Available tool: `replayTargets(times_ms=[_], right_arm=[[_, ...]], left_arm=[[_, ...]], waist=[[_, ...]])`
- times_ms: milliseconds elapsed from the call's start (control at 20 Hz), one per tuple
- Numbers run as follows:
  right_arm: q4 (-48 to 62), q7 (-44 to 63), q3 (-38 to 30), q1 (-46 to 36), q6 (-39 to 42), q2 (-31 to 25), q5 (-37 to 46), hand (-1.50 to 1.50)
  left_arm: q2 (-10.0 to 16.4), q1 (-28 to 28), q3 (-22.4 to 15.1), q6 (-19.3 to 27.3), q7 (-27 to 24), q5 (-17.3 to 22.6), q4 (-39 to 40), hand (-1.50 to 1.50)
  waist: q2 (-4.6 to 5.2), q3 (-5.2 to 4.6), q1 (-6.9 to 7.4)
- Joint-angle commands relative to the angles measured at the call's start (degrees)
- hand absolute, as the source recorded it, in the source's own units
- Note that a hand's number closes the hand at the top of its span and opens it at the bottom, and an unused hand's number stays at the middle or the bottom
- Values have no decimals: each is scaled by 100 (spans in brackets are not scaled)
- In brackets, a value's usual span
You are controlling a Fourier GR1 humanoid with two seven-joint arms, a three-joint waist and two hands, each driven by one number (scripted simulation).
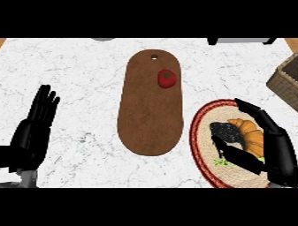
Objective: Pick the croissant from the placemat and place it in the basket
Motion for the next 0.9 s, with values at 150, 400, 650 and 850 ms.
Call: replayTargets(times_ms=[150,400,650,850], right_arm=[[3,2248,-474,403,-937,-1085,1689,-150],[-369,3837,-619,639,223,-2368,2208,-150],[-1657,5344,-620,466,1937,-3383,1571,-150],[-2784,6880,-573,-60,2743,-3476,823,-150]], left_arm=[[-41,25,35,94,-32,-71,16,0],[-84,159,-17,188,-52,-161,-39,0],[-239,-53,-156,208,-24,-218,72,0],[-305,-36,-209,212,-157,-316,53,0]], waist=[[-13,-61,-155],[-26,-87,-160],[-9,-52,-128],[21,-16,99]])
